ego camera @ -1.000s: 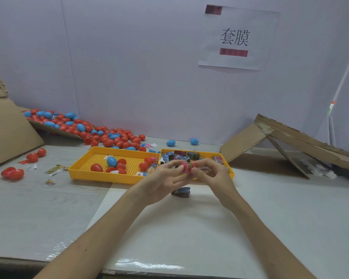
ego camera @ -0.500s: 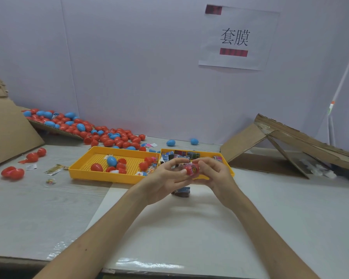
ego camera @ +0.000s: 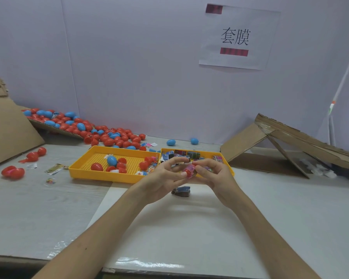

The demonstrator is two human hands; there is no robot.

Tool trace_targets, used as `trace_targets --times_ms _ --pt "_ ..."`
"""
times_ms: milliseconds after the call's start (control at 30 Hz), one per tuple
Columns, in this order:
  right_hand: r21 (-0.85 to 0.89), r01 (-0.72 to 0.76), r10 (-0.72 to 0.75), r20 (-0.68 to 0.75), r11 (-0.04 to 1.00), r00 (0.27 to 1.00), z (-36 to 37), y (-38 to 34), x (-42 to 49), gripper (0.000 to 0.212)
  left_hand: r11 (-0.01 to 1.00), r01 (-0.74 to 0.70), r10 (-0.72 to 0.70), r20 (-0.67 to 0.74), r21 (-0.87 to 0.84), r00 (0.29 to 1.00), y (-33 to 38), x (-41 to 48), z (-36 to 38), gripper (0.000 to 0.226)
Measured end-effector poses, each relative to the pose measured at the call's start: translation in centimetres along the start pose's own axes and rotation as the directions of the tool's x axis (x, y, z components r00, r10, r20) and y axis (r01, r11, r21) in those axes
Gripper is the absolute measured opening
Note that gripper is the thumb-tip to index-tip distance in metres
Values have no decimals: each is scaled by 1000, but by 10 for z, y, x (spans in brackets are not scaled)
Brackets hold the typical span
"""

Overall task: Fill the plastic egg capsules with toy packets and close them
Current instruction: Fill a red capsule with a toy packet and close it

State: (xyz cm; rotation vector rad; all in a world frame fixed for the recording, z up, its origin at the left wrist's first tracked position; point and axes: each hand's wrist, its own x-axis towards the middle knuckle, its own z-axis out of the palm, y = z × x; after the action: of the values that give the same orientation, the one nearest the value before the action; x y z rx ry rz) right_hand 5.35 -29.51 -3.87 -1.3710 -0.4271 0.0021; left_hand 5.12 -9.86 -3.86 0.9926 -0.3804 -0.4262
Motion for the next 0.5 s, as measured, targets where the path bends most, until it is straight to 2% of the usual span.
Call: trace_targets --times_ms 233,500 --pt "-94 11 -13 -15 995 1000 4 -4 -3 28 998 -7 8 -22 66 1000 0 0 2 47" --pt "-51 -14 14 -1 999 1000 2 -2 -3 15 994 -10 12 -17 110 1000 0 -2 4 46"
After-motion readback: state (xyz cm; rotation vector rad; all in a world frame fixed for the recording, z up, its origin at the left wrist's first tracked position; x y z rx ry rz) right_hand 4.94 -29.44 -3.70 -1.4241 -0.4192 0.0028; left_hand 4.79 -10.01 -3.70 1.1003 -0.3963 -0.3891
